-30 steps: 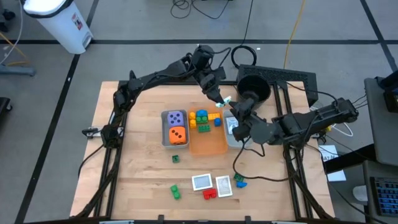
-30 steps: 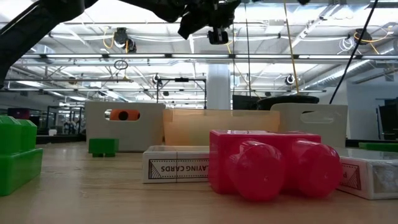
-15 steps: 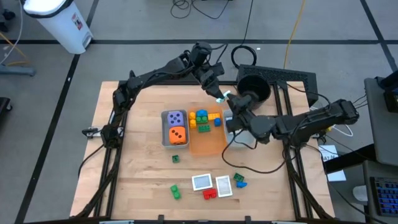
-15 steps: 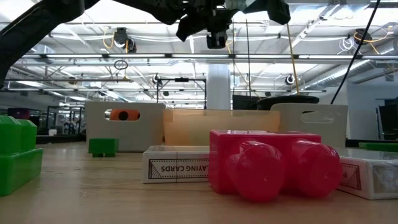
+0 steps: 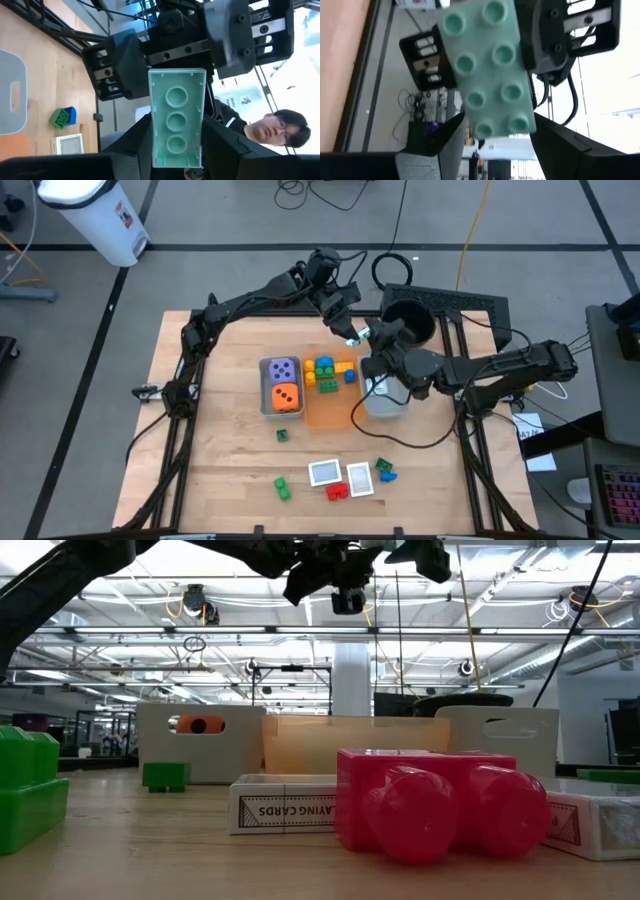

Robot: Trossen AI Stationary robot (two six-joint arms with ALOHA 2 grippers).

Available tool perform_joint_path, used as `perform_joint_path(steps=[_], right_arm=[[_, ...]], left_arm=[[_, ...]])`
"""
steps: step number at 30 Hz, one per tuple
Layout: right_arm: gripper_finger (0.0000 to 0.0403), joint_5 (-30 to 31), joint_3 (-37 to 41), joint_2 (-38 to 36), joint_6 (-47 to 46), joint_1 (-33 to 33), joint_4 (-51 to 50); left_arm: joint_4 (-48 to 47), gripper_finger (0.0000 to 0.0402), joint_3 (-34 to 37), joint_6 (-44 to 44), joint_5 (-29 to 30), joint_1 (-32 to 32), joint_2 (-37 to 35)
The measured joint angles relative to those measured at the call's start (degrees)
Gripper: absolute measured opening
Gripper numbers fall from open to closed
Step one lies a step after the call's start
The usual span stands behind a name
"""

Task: Pick & Place Toys
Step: Put the light blue game piece into the orange bin

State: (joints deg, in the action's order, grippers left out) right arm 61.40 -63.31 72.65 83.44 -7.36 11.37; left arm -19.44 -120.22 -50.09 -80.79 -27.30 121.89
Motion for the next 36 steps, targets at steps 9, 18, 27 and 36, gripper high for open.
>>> perform_joint_path(steps=[9,18,27,36], right_arm=[[0.0164,-0.04,0.0,0.0,1.31,-1.55,0.4],[0.0153,0.11,0.0,0.0,1.84,-2.09,0.39],[0.0141,-0.46,0.0,0.02,1.84,-2.18,0.32],[0.0142,0.4,-0.04,-0.07,1.21,-3.55,0.9]], left_arm=[[-0.02,0.0152,0.0,-0.02,0.2,-0.22,0.0],[-0.09,0.0143,0.0,-0.15,0.33,-0.31,0.0],[0.17,0.0198,-0.04,0.34,2.83,-0.38,-0.02],[7.32,0.0211,-0.04,-0.94,3.67,-1.16,-0.02]])
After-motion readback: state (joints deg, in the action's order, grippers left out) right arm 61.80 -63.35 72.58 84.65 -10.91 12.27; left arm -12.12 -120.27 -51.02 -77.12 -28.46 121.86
